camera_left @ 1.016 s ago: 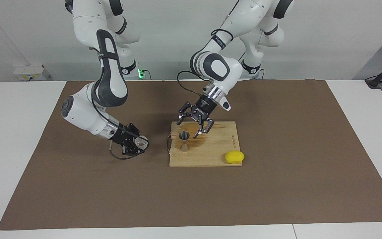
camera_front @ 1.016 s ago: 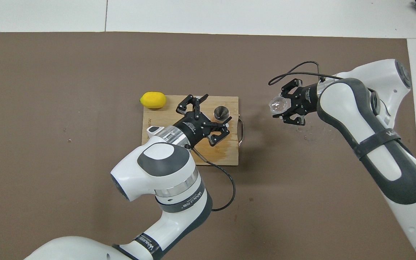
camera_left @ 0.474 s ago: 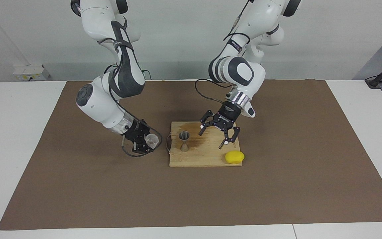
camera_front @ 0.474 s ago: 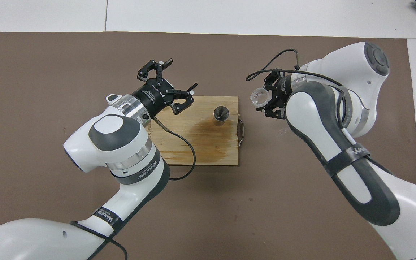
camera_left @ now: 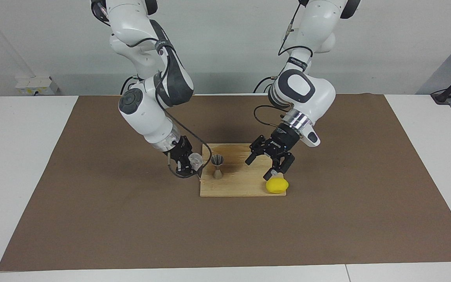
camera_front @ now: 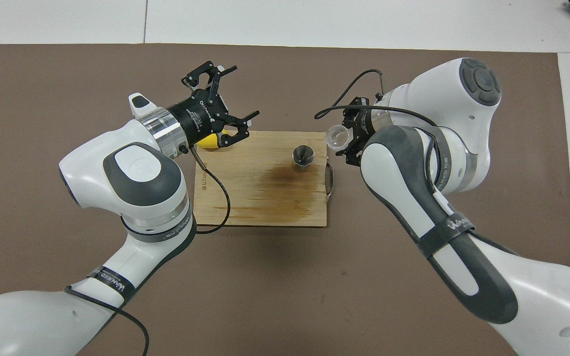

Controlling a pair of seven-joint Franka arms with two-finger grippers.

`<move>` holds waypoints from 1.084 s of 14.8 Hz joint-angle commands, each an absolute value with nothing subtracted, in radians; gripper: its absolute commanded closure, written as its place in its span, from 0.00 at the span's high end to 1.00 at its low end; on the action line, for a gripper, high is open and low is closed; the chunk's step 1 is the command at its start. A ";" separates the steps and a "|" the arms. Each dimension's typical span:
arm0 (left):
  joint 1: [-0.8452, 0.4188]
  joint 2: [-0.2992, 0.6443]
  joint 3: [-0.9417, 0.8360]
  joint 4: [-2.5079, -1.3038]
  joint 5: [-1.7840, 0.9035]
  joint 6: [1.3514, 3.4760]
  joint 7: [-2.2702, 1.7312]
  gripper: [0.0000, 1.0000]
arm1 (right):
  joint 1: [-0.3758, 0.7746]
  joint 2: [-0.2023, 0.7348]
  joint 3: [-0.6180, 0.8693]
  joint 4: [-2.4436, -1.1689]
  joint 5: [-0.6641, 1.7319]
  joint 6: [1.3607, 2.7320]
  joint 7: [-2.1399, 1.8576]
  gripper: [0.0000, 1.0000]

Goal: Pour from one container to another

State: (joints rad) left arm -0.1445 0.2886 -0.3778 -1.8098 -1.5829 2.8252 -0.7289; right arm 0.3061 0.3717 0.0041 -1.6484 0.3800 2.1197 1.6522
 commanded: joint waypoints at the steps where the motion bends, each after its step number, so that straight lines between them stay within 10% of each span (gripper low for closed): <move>1: -0.126 0.258 -0.379 -1.850 -1.369 2.795 -0.723 1.00 | 0.334 0.387 0.006 -1.624 0.319 2.121 1.675 0.11; 16: 0.132 0.252 -0.354 -1.657 -0.280 2.185 -0.704 1.00 | 0.410 0.385 0.006 -1.626 0.097 2.129 1.678 0.12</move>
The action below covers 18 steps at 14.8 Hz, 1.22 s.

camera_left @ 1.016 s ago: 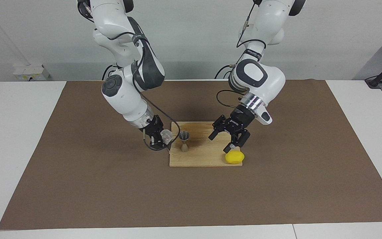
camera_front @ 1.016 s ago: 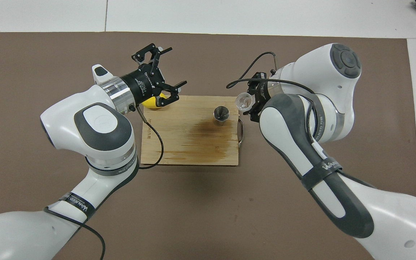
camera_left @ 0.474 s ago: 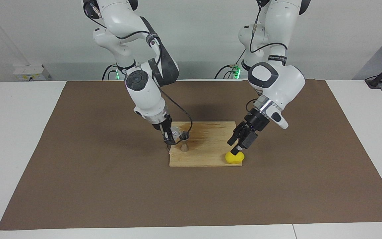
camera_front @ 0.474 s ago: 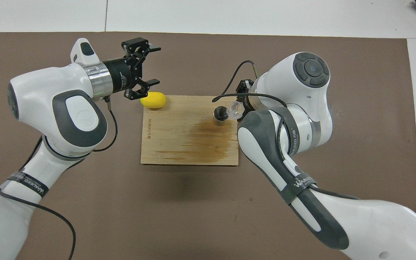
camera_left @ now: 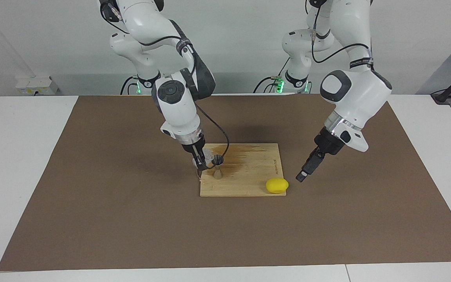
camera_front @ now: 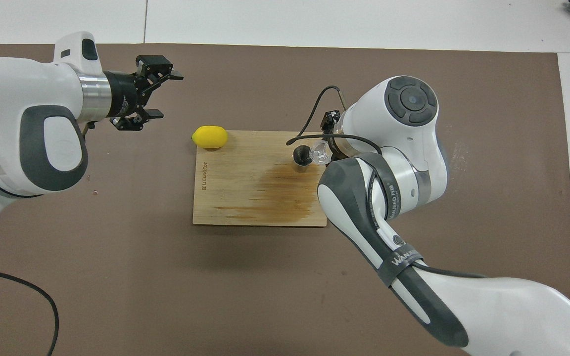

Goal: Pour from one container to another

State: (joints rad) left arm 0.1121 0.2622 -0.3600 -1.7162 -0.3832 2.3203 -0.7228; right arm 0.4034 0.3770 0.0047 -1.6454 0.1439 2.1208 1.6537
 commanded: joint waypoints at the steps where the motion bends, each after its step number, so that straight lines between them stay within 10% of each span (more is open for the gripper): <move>1: 0.130 0.249 -0.353 -1.654 -0.250 2.165 -0.700 1.00 | 0.411 0.385 0.006 -1.626 0.086 2.131 1.678 0.12; 18: 0.301 0.072 -0.344 -1.693 -0.031 1.740 0.014 1.00 | 0.446 0.397 0.006 -1.626 -0.054 2.178 1.709 0.11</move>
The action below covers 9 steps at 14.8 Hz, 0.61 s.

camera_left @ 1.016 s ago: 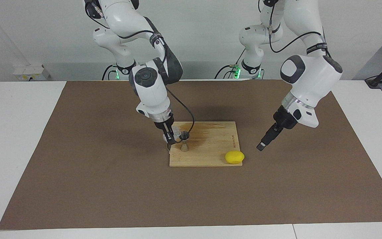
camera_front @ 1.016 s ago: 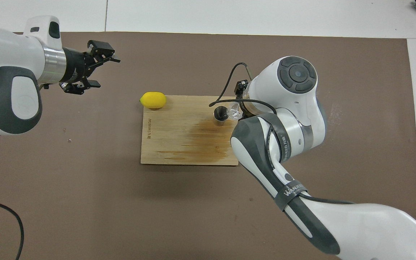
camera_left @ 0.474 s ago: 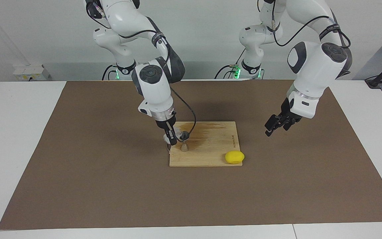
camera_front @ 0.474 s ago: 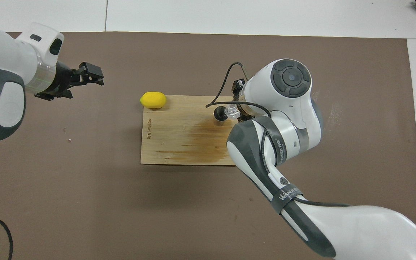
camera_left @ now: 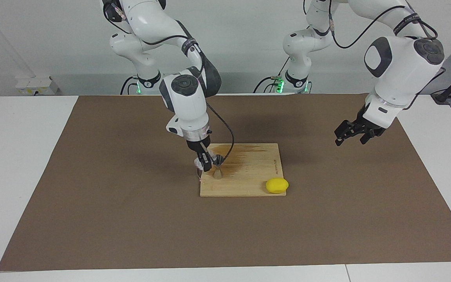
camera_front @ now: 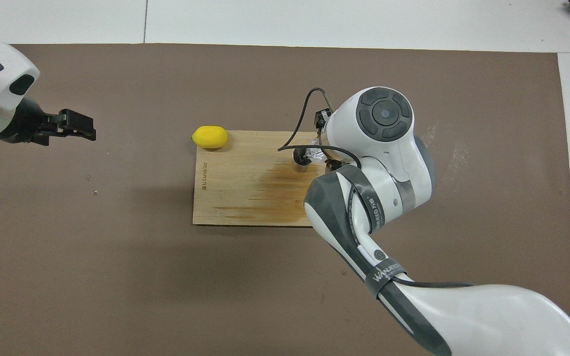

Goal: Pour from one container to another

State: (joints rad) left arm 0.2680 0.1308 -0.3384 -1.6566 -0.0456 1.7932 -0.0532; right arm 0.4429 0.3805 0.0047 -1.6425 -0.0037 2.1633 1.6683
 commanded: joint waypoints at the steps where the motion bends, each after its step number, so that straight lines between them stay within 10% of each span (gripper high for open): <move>1: 0.310 0.069 -0.345 -1.703 -0.031 1.736 0.031 1.00 | 0.448 0.397 0.006 -1.626 -0.066 2.180 1.709 0.11; 9: 0.032 -0.046 -0.081 -1.789 -0.034 1.733 0.051 1.00 | 0.459 0.397 0.006 -1.626 -0.101 2.171 1.709 0.11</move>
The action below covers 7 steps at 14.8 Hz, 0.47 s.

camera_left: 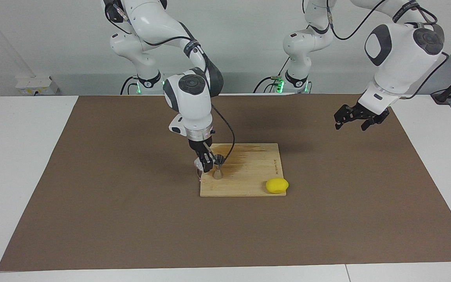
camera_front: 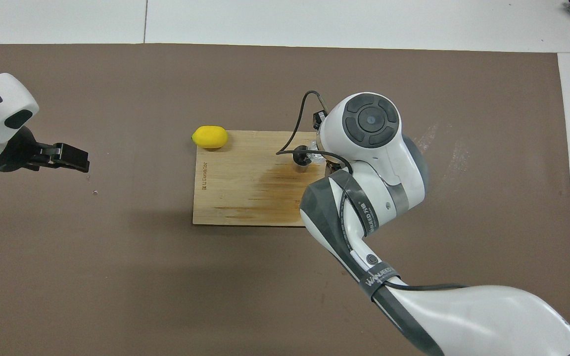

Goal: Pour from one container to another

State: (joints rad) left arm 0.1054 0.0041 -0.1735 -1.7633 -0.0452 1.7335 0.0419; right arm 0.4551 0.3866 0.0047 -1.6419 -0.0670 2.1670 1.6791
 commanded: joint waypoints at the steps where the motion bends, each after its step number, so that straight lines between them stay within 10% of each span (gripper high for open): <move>1: 0.032 -0.048 -0.077 -1.769 -0.040 1.720 0.051 1.00 | 0.459 0.397 0.006 -1.626 -0.101 2.169 1.707 0.11; 7: 0.054 -0.029 -0.098 -1.654 -0.037 1.605 0.048 1.00 | 0.466 0.397 0.006 -1.626 -0.103 2.169 1.707 0.11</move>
